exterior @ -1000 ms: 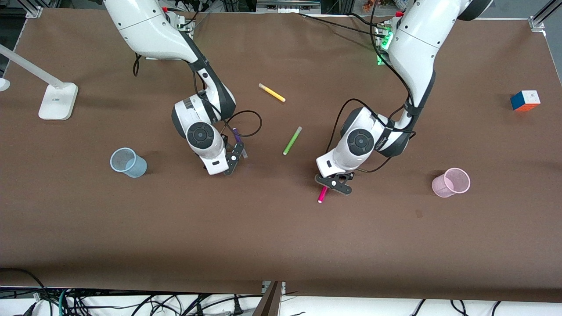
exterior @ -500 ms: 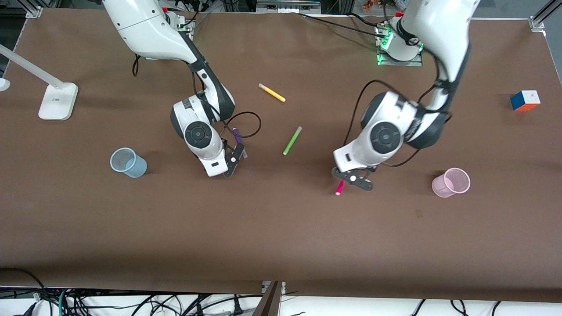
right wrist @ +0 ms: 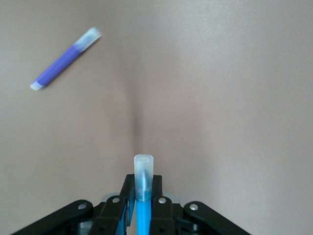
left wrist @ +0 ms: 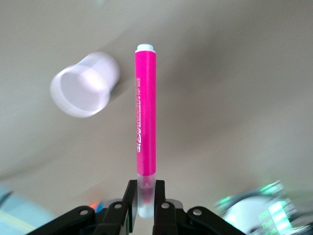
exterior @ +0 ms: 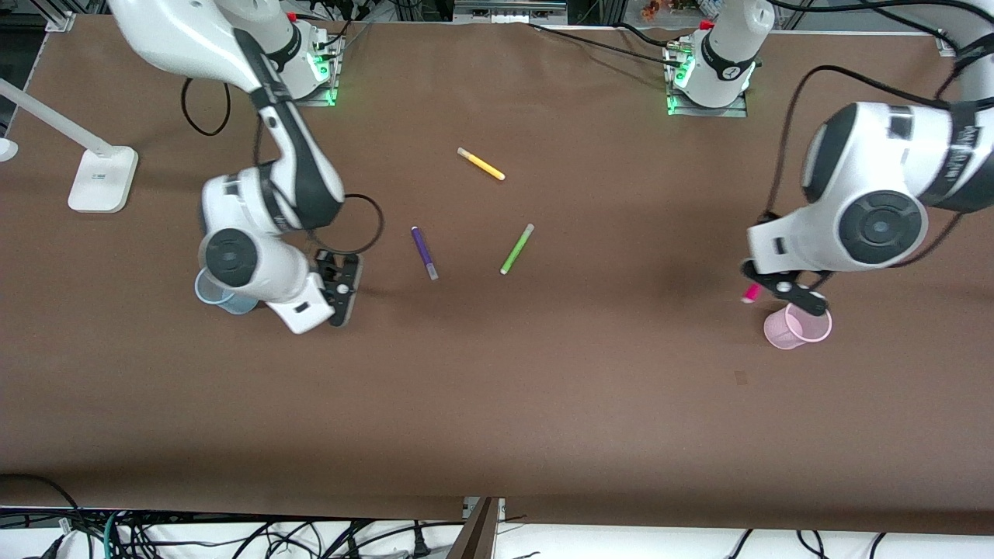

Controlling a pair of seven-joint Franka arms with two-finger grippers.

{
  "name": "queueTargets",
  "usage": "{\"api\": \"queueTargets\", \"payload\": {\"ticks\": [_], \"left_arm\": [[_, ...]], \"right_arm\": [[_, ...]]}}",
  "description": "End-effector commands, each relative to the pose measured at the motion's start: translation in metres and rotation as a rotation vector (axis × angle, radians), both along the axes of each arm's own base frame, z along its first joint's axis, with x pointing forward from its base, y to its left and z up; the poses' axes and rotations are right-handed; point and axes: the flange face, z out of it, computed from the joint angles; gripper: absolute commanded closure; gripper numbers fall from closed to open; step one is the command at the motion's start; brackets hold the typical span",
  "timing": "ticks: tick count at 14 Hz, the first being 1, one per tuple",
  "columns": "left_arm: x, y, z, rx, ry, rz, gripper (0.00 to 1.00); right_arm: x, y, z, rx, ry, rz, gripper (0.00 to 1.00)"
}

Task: Place pink and blue markers in matching cups
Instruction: 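Carry the blue marker to the blue cup while the left gripper carries pink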

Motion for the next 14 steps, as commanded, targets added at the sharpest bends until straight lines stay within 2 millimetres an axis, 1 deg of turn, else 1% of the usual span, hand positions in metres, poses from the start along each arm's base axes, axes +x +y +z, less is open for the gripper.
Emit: {"api": "queueTargets", "payload": {"ticks": [1, 2, 3, 4, 7, 9, 10, 11, 13, 14], "left_arm": [[0.016, 0.077, -0.012, 0.095, 0.119, -0.156, 1.00], [0.020, 0.090, -0.020, 0.155, 0.153, -0.197, 1.00], [0.024, 0.095, -0.034, 0.224, 0.182, -0.222, 1.00], [0.028, 0.094, -0.049, 0.274, 0.211, -0.250, 1.00], [0.037, 0.093, -0.094, 0.302, 0.254, -0.287, 1.00], [0.041, 0.095, -0.119, 0.335, 0.278, -0.315, 1.00], [0.043, 0.095, -0.130, 0.336, 0.290, -0.324, 1.00], [0.049, 0.094, -0.133, 0.330, 0.276, -0.335, 1.00], [0.053, 0.091, -0.139, 0.326, 0.274, -0.339, 1.00], [0.053, 0.090, -0.145, 0.325, 0.279, -0.339, 1.00]], "right_arm": [[0.012, -0.023, 0.030, 0.091, 0.070, 0.083, 1.00], [0.012, -0.031, 0.036, 0.114, 0.085, 0.114, 1.00], [0.013, -0.047, 0.049, 0.154, 0.084, 0.137, 1.00], [0.014, -0.066, 0.052, 0.212, 0.091, 0.153, 1.00], [0.017, -0.125, 0.052, 0.402, 0.091, 0.235, 1.00], [0.018, -0.164, 0.048, 0.470, 0.073, 0.283, 1.00], [0.017, -0.176, 0.046, 0.518, 0.065, 0.307, 1.00], [0.015, -0.188, 0.043, 0.567, 0.060, 0.317, 1.00], [0.014, -0.205, 0.033, 0.646, 0.057, 0.332, 1.00], [0.013, -0.208, 0.031, 0.676, 0.044, 0.352, 1.00]]}}
